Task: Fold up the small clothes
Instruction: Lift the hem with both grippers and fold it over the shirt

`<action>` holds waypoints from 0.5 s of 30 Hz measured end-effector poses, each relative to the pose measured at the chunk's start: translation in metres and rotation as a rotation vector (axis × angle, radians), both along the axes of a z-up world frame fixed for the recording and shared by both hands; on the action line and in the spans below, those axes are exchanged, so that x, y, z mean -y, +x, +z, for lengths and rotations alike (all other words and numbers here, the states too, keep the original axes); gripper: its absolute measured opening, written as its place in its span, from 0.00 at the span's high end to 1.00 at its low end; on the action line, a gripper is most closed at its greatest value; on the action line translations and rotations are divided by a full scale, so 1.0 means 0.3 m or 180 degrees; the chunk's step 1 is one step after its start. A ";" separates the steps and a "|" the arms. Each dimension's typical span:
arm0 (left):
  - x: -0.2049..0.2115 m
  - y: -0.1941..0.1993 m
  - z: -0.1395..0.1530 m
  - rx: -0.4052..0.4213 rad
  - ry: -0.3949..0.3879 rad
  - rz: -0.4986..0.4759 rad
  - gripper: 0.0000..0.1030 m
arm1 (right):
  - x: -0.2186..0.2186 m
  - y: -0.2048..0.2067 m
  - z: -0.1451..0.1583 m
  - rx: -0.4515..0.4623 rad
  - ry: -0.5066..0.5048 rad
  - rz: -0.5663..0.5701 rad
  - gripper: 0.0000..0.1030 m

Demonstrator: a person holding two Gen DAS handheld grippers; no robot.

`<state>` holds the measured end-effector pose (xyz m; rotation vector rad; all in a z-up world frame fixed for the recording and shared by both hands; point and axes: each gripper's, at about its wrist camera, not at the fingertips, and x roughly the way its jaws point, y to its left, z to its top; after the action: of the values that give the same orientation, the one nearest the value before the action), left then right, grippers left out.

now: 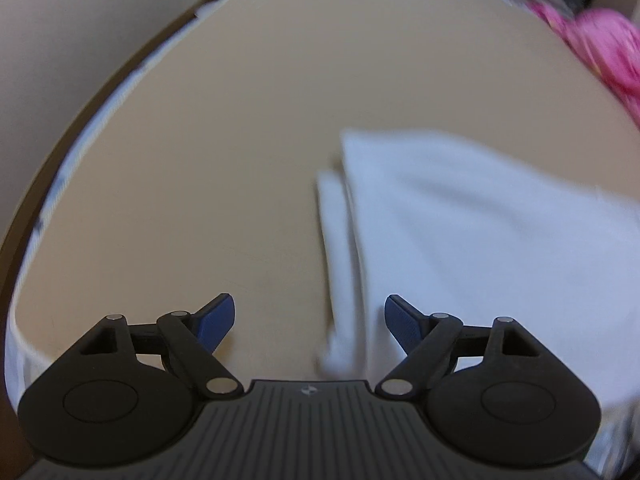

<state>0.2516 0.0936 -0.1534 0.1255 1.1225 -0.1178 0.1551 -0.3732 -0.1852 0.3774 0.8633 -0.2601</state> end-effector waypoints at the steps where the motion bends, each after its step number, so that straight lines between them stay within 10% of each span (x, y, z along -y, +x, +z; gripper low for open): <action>1: 0.010 -0.047 -0.028 -0.0062 0.0034 -0.0042 0.12 | -0.021 -0.023 -0.023 -0.0093 -0.0029 0.0048 0.71; 5: 0.034 -0.119 -0.103 -0.0159 0.0419 -0.0210 0.03 | -0.074 -0.026 -0.104 -0.0357 -0.0561 0.0119 0.77; 15: 0.002 -0.273 0.029 0.0168 0.0894 -0.0080 0.00 | -0.148 -0.288 0.054 0.0022 -0.0437 -0.0189 0.55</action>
<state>0.1698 0.0931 -0.1447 0.3912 1.0807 0.0215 0.0687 -0.3288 -0.1691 0.2761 0.8233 -0.3708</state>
